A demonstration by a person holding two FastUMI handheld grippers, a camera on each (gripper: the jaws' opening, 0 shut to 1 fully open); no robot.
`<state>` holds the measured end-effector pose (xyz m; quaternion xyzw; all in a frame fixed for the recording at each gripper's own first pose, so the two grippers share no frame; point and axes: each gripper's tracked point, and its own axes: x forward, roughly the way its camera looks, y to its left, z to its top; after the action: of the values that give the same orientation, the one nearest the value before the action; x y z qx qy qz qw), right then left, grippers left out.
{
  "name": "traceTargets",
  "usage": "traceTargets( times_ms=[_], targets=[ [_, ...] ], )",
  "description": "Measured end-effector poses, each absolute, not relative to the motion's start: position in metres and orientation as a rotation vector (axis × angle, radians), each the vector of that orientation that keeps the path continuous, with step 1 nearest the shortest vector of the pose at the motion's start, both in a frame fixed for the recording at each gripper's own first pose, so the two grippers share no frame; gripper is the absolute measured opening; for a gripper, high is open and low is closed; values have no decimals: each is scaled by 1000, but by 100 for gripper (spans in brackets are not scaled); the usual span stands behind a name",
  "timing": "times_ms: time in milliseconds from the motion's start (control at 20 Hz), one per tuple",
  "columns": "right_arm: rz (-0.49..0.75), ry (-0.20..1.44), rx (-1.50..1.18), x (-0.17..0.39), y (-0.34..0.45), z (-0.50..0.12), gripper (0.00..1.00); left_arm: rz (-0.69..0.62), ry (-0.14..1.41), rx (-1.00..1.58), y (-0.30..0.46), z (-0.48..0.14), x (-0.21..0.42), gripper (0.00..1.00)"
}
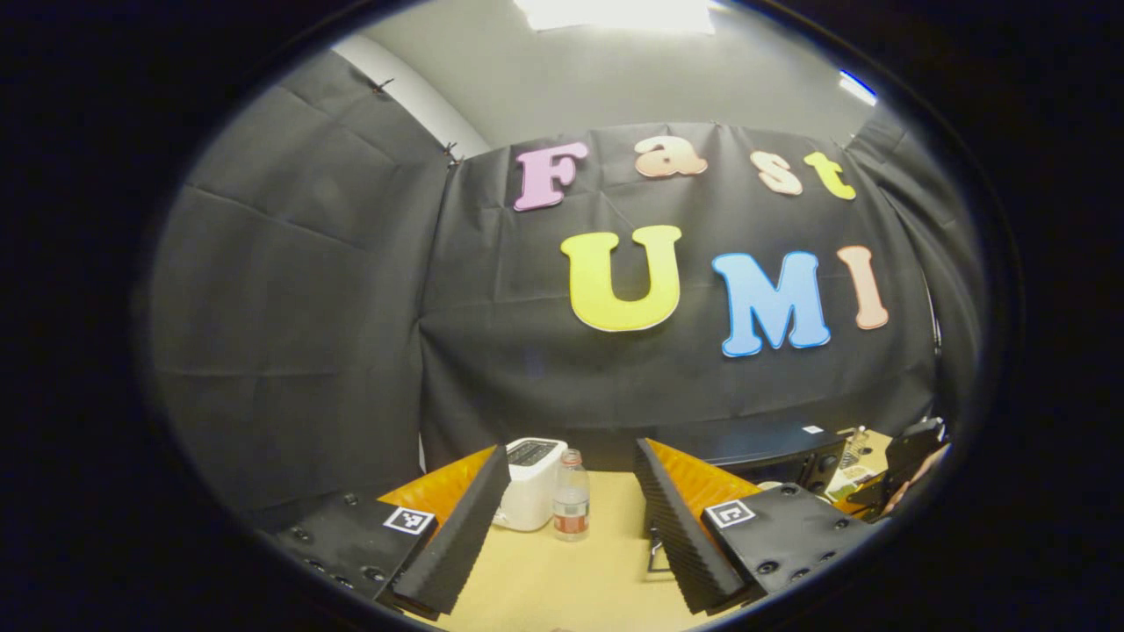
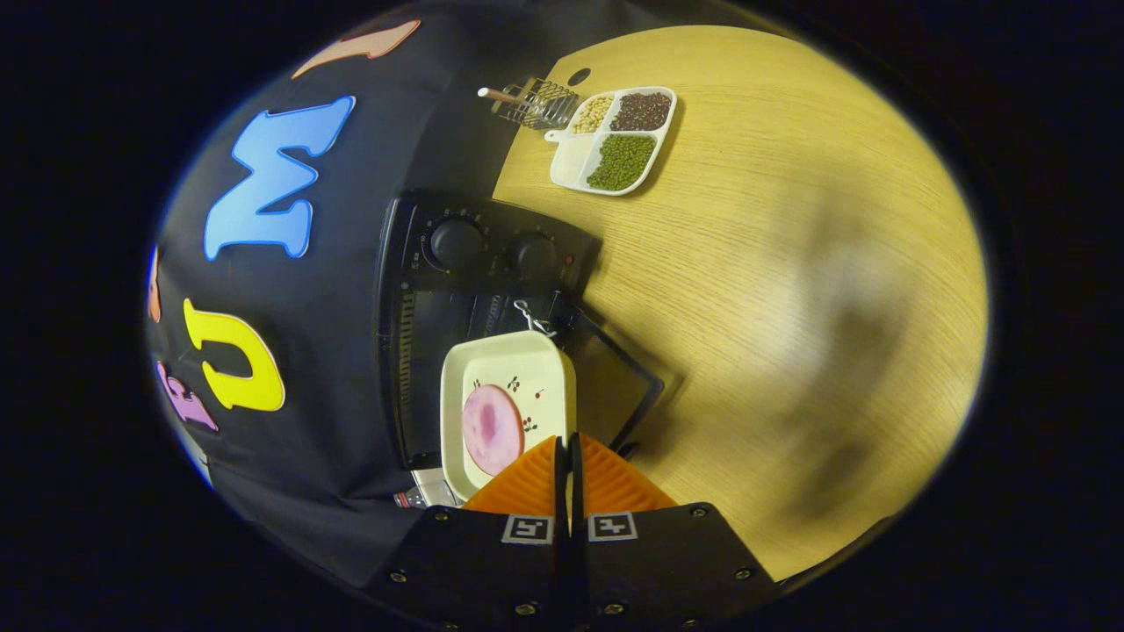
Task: Open the electric oven with the left hand, put the food in, and close the electric oven.
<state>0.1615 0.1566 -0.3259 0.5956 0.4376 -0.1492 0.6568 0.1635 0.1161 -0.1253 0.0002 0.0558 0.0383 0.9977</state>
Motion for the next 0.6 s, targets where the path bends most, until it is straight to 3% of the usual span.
traceTargets(
  times_ms=[50, 100, 150, 600],
  targets=[
    [-354, 975, 1367, 168, 160, -327, 0, 80, 116, 1, 122, -128, 169, 100],
    [-367, 960, 1380, 175, 163, -329, 1, 84, 120, 2, 127, -132, 172, 90],
    [-383, 947, 1393, 182, 164, -331, 0, 88, 125, 2, 131, -136, 175, 100],
    [-484, 873, 1472, 235, 189, -356, 0, 123, 172, 14, 172, -155, 190, 100]
  ],
)
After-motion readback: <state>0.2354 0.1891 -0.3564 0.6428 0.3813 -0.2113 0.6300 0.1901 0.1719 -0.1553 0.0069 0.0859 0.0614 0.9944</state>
